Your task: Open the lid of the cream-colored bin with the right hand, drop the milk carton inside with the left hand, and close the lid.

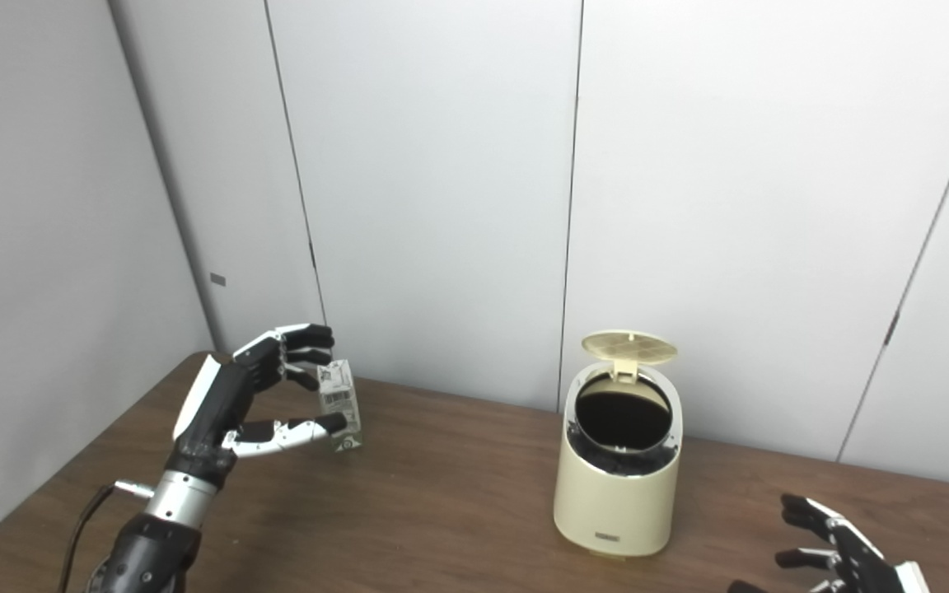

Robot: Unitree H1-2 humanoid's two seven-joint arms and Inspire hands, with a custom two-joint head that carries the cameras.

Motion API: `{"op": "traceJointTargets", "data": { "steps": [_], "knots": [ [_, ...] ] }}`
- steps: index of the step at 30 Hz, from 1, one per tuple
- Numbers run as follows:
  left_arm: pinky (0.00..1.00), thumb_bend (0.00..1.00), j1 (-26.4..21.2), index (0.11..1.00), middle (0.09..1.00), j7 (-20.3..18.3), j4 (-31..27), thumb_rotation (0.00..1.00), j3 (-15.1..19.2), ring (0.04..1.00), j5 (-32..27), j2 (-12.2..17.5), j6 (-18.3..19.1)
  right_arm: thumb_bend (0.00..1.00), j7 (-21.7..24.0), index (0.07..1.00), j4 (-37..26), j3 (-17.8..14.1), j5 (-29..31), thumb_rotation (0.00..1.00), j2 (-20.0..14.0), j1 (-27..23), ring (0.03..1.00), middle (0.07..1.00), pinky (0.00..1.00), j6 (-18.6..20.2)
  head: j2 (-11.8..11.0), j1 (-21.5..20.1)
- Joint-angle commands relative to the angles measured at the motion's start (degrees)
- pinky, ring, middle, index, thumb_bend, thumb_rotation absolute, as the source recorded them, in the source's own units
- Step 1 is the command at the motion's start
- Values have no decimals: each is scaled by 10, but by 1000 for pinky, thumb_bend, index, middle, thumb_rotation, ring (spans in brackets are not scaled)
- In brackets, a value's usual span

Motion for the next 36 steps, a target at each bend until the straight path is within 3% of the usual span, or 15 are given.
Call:
{"op": "traceJointTargets", "data": {
  "steps": [1,6,11,16,21,31,36],
  "knots": [
    [566,794,-28,768,754,17,5,39,11,704,5,22,-8,963,-4,780,-16,-2,3,399,-10,-23,627,798,285,-25,-1,0],
    [639,817,-44,795,783,36,52,102,20,762,17,32,-29,958,-2,781,-17,-1,3,406,-15,-23,624,795,286,-28,3,0],
    [586,826,-63,797,761,46,92,45,21,697,19,37,-35,973,1,777,-21,0,2,425,-19,-22,608,792,269,-20,5,0],
    [722,812,-84,808,780,53,149,38,15,754,29,52,-54,987,3,771,-19,-1,7,436,-23,-22,600,786,265,-22,7,-2],
    [778,831,-107,820,802,56,212,83,4,800,35,67,-80,976,3,769,-25,-1,3,419,-25,-21,600,787,273,-12,8,-3],
    [766,854,-132,822,824,54,299,101,-4,825,15,67,-97,993,5,746,-35,-6,9,422,-26,-16,566,763,269,-1,9,-8],
    [745,862,-141,777,775,51,356,126,-8,784,3,65,-118,1000,4,740,-35,-7,4,466,-34,-8,540,742,260,-7,12,-12]
  ]
}}
